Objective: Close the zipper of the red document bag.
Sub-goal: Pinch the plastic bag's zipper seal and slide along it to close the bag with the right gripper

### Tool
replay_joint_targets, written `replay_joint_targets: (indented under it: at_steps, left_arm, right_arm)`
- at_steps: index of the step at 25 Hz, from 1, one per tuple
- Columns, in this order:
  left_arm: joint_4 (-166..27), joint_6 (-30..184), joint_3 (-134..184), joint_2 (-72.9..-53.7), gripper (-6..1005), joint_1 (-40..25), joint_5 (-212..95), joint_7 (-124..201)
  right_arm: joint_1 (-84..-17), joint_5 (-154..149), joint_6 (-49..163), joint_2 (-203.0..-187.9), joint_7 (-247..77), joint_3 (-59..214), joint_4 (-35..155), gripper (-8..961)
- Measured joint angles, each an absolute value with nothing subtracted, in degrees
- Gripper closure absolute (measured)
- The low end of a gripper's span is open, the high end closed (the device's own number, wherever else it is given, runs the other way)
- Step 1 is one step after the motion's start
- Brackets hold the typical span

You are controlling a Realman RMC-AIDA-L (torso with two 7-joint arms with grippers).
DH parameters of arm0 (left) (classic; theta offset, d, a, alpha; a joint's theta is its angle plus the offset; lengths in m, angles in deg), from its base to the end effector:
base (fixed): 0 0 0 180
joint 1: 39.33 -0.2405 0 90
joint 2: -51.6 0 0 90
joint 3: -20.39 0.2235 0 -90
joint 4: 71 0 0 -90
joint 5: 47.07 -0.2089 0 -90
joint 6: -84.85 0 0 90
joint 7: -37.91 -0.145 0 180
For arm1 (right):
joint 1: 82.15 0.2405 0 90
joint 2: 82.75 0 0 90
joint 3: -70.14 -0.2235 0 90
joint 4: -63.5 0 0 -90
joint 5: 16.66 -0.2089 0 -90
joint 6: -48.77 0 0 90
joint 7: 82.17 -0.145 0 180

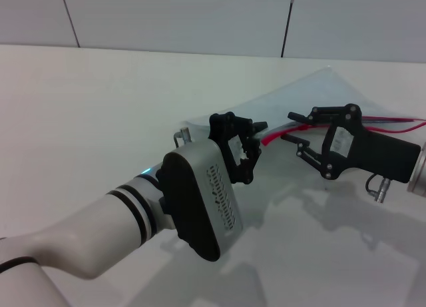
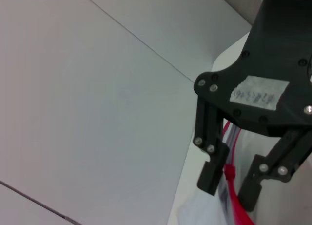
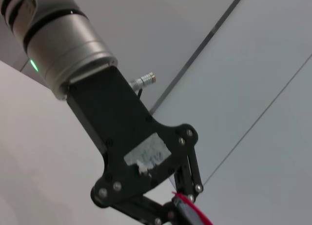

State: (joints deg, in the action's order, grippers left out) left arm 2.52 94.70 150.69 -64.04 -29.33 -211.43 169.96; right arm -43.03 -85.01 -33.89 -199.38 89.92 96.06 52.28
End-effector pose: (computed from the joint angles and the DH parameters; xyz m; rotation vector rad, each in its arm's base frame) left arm -0.1277 0.2934 -0.0855 -2.1560 0.5161 -0.1456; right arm 0.2204 0.3298 -0.0228 -2.3941 -0.5675 0.6060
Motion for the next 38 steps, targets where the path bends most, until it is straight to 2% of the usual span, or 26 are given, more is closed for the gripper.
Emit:
replay_joint_targets:
  at_steps: [5, 28, 33, 38]
  left_arm:
    - [2.6, 94.8, 150.8, -63.97, 959, -29.4, -211.4, 169.9]
    - [2.6, 94.8, 150.7, -63.88, 966, -29.5, -211.4, 169.9]
    - [2.5, 95.1, 150.7, -63.88, 968, -29.5, -211.4, 169.9]
    - [2.3, 95.2, 150.7, -63.88, 969, -29.5, -211.4, 169.9]
  right_arm:
    - [-43.1, -85.0, -33.0, -199.38, 89.9, 96.2, 52.2, 751]
    - [-44.0, -84.5, -33.6, -199.38, 89.9, 96.5, 50.7, 806]
    - [-44.0, -84.5, -33.7, -199.38, 89.9, 96.6, 50.7, 864]
    - [-44.0, -84.5, -33.7, -199.38, 89.8, 96.6, 50.7, 867]
